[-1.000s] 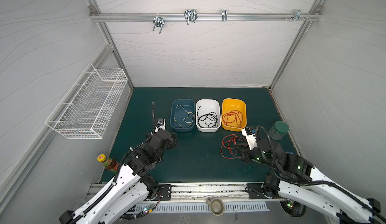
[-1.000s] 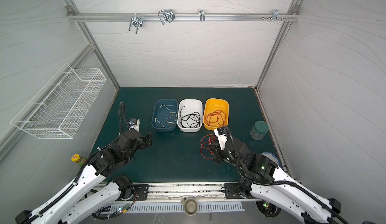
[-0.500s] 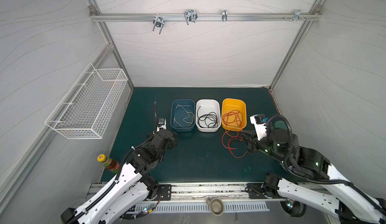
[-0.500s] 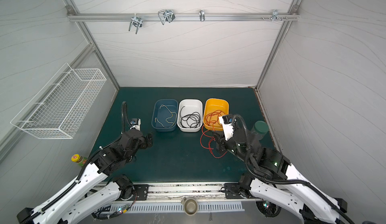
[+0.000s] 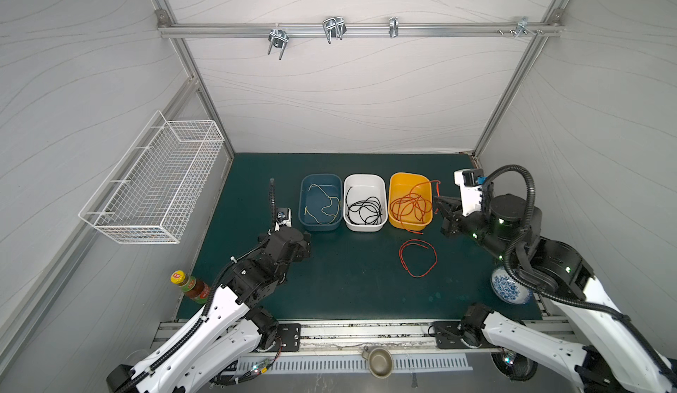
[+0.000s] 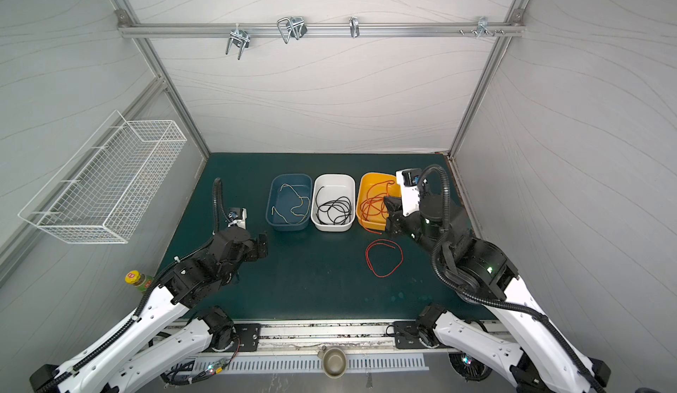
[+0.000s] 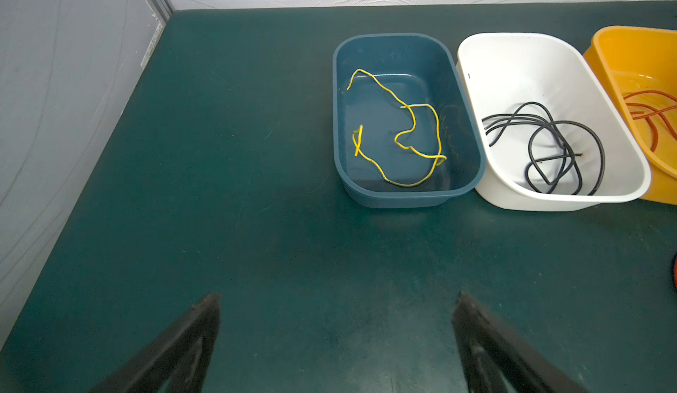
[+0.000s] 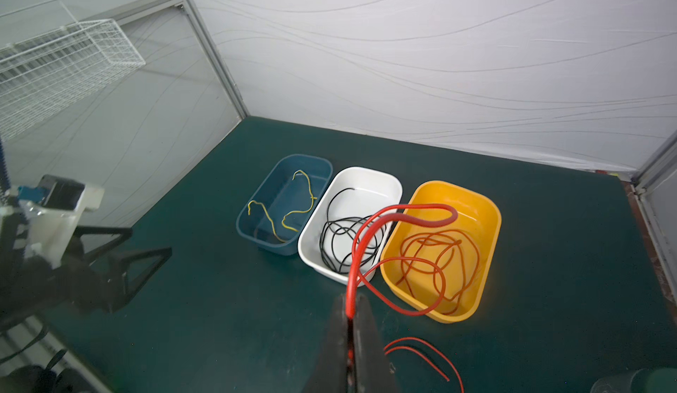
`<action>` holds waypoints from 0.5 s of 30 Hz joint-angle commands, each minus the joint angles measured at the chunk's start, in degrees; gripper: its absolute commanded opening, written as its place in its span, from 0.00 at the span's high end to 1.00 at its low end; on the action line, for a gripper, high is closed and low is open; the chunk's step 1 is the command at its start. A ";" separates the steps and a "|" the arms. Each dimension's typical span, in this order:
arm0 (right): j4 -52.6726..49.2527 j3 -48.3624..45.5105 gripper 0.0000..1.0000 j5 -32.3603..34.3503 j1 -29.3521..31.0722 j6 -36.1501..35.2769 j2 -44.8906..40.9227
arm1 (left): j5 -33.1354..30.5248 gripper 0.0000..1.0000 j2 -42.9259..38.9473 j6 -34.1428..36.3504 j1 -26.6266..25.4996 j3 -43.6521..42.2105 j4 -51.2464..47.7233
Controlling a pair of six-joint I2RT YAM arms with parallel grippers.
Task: Untangle the cables
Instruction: 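Lift the red wire with the right gripper and carry it to the yellow bin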
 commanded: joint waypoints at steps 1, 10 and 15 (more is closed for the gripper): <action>2.45 2.17 1.00 -4.04 -4.05 -1.05 3.10 | -0.55 0.00 0.15 -1.14 0.23 0.10 2.46; 4.09 6.02 1.00 -15.39 -18.23 6.16 12.85 | -0.59 0.00 0.44 -0.94 0.23 0.11 2.19; 8.42 4.07 1.00 -16.41 -20.19 7.92 16.49 | -0.65 0.00 0.41 -0.94 0.22 0.04 2.28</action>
